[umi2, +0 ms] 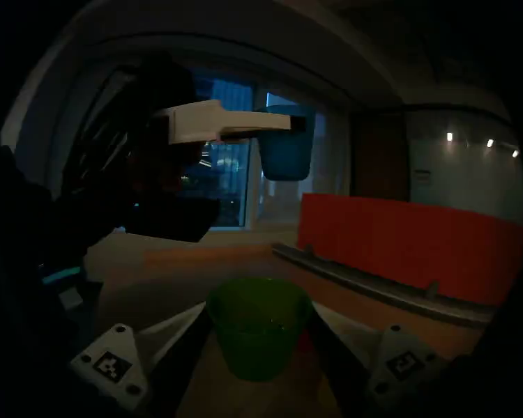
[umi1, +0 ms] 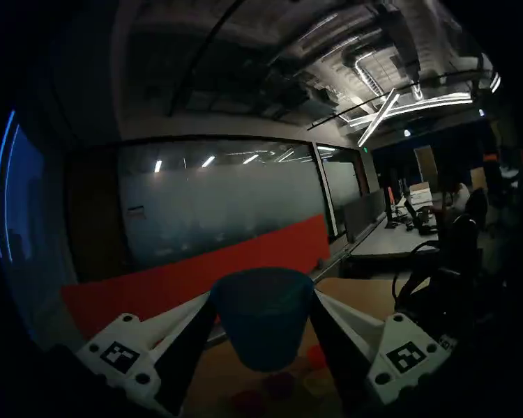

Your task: Pour water

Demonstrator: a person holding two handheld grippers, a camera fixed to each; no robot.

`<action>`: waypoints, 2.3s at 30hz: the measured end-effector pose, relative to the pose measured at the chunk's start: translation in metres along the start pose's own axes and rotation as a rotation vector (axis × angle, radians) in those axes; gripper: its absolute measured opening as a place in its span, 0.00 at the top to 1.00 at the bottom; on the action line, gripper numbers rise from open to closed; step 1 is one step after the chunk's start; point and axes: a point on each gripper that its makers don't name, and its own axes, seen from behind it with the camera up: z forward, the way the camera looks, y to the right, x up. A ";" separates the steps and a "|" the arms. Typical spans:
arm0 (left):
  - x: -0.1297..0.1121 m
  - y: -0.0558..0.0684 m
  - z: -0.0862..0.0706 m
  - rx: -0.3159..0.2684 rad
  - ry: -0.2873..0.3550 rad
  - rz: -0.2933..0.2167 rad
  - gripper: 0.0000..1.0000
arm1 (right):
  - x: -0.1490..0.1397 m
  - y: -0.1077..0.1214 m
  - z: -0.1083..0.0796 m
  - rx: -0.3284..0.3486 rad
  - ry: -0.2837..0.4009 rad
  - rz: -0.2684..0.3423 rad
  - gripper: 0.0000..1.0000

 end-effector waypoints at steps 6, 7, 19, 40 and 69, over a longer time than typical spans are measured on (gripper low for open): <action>-0.004 -0.003 -0.001 -0.029 0.006 -0.097 0.13 | -0.002 0.001 -0.002 -0.002 -0.008 0.002 0.00; -0.005 -0.005 -0.001 -0.027 0.008 -0.102 0.13 | -0.002 0.001 -0.002 -0.002 -0.008 0.001 0.00; -0.038 -0.010 -0.011 -0.031 -0.029 -0.119 0.13 | -0.006 0.011 -0.012 -0.017 -0.037 0.010 0.00; -0.128 -0.019 -0.040 -0.008 -0.144 -0.127 0.13 | -0.026 0.051 -0.049 -0.107 -0.115 0.008 0.00; -0.190 -0.001 -0.060 -0.030 -0.248 -0.108 0.13 | -0.039 0.083 -0.084 -0.178 -0.149 0.022 0.00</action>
